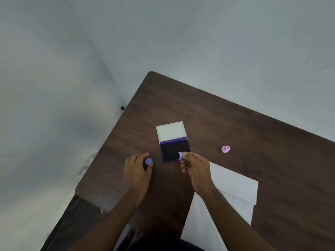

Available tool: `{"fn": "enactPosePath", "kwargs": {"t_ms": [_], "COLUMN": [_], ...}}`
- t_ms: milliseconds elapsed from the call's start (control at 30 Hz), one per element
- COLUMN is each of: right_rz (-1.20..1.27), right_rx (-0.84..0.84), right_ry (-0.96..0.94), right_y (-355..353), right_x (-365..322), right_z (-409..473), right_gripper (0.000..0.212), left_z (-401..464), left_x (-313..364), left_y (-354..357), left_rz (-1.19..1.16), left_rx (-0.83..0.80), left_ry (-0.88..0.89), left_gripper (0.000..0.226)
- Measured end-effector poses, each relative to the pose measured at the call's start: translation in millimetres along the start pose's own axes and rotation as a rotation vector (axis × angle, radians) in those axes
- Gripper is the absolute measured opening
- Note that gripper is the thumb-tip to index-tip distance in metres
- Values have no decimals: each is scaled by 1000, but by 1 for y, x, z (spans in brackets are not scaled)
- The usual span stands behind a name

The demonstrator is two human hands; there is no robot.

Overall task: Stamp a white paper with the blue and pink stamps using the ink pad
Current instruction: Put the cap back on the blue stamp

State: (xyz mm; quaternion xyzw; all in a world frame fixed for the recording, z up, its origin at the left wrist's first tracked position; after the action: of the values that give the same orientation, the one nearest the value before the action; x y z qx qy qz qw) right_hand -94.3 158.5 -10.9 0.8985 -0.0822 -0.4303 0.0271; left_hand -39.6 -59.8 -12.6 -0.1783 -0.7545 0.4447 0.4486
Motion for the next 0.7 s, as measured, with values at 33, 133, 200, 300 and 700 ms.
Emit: {"fn": "enactPosePath", "kwargs": {"t_ms": [33,133,200,300,700], "right_rz": [-4,-40,-58,-61,-71], "right_rx": [-8,-29,-31,-35,-21], "right_ry": [11,37,44,46,32], "right_y": [4,13,15,20,25], "right_x": [2,10,12,13,11], "right_z": [1,3,4,5,3], "right_gripper": [11,9,10,11,7], "left_z": [2,4,3,4,9], "left_x": [-4,-10,-11,-12,-19], "left_y": [2,6,9,14,18], "left_rz": [1,10,2,-6,-147], "left_rx": [-9,-41,-46,-69,-94], "left_ry": [-8,11,15,-1,-96], "left_gripper": [37,41,42,46,33]}}
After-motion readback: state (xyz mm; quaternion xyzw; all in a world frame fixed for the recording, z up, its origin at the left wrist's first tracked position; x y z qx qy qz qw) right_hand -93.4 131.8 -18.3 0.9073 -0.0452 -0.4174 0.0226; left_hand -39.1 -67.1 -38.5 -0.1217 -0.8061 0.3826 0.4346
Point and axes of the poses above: each hand's wrist, its own z-axis towards the middle knuckle, its own y-axis out of the palm, x = y × z, the point moved 7 cm from there along z, towards the middle knuckle, and after that the axes turned 4 degrees about -y, right-handed, at the moved point
